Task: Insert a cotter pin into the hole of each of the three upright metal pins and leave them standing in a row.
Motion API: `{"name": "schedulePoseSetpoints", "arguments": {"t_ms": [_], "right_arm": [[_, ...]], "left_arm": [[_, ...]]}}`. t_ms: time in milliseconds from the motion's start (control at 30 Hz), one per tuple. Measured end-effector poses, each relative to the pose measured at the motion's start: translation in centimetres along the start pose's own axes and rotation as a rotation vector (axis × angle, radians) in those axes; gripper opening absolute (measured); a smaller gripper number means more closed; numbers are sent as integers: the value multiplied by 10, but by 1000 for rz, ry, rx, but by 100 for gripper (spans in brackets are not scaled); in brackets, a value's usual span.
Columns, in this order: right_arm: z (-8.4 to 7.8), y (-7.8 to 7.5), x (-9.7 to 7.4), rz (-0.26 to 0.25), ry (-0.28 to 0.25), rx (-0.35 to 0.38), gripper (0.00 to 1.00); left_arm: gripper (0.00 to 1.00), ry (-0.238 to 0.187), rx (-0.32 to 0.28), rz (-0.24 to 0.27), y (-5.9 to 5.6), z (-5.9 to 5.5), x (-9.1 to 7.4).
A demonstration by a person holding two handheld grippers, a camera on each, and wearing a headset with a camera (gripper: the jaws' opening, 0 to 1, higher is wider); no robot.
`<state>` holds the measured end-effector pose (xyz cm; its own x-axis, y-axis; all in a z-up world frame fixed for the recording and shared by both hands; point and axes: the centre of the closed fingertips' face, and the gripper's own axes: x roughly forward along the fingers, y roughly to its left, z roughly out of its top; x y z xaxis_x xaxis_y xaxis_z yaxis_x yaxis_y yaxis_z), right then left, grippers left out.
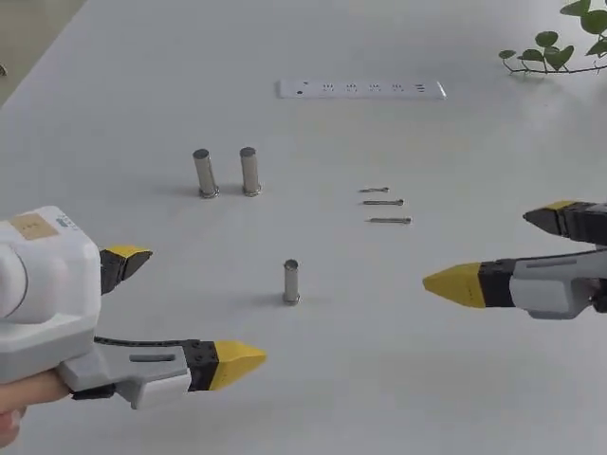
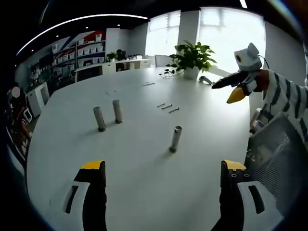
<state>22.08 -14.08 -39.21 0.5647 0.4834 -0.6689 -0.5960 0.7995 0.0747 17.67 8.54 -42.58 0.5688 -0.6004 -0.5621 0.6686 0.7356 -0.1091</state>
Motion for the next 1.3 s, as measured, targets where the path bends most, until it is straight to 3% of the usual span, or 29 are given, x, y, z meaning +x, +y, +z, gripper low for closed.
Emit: {"name": "schedulePoseSetpoints", "arguments": {"t_ms": [233, 367, 633, 733, 800, 900, 1067, 1167, 1300], "right_arm": [[18, -13, 11, 32, 0, -66, 88], [26, -21, 18, 50, 38, -126, 81], [50, -41, 40, 27, 93, -275, 69], [58, -38, 48, 73, 96, -305, 62], [67, -33, 56, 136, 70, -303, 58], [75, -38, 68, 159, 73, -323, 52], [79, -41, 90, 196, 94, -361, 33], [78, -44, 105, 210, 112, -366, 33], [70, -52, 120, 212, 177, -429, 28]], "left_arm": [[99, -2, -34, -15, -4, -1, -4], [99, -3, -48, -7, -4, -1, -5], [99, 10, -65, -6, -4, -3, -2], [99, 8, -79, -1, -3, -4, -1], [98, 8, -86, 3, -3, -5, -1], [97, 7, -95, 3, -3, -6, -1], [96, 24, -93, 3, -1, -12, -1], [96, 23, -97, 7, 0, -13, -2], [95, 18, -106, 9, 2, -12, -5]]}}
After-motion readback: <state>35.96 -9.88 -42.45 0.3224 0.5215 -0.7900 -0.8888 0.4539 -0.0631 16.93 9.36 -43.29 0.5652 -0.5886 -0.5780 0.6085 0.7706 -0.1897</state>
